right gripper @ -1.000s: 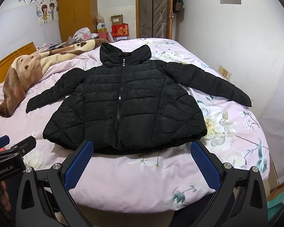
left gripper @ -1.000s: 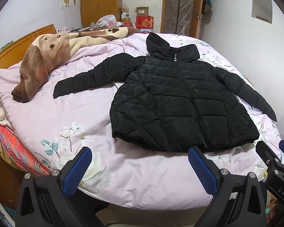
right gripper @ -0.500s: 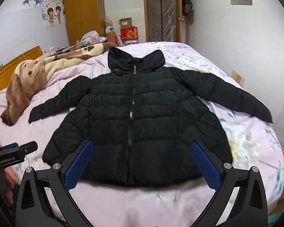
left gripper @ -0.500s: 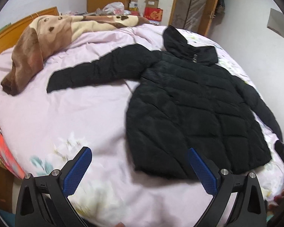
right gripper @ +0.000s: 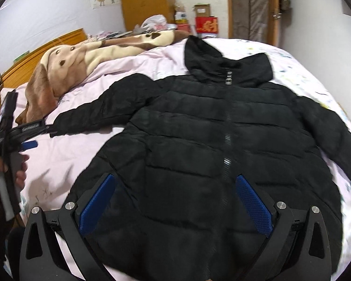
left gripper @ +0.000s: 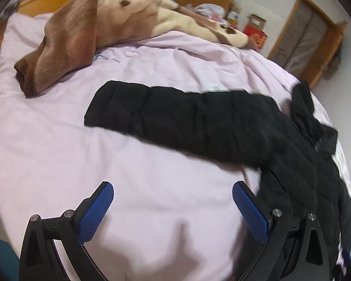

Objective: Fold large clothes
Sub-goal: 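Reach the left tool to the jacket sleeve cuff and grasp it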

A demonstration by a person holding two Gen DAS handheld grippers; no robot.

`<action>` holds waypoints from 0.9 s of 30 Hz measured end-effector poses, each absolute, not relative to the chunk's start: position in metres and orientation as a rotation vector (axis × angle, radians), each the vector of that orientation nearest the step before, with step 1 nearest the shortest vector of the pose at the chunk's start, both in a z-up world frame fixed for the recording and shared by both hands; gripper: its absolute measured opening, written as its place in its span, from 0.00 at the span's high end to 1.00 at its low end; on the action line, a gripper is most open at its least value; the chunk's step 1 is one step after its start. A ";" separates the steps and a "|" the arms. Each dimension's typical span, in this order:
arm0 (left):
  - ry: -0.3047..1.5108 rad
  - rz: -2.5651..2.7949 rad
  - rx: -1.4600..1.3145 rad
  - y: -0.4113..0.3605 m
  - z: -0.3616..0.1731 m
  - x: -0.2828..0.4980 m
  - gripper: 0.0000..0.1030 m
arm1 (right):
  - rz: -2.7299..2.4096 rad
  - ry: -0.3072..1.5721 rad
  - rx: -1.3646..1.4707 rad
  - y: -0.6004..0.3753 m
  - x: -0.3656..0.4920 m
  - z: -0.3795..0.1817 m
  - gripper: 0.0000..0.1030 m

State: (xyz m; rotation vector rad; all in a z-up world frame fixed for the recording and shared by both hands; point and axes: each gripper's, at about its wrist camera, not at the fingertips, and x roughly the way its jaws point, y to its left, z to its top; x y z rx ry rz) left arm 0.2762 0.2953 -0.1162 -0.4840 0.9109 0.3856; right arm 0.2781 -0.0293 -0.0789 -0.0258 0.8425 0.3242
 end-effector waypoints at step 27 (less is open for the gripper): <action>0.921 0.566 -0.699 0.390 -0.200 0.380 0.38 | 0.434 0.797 -0.187 0.075 0.352 -0.105 0.01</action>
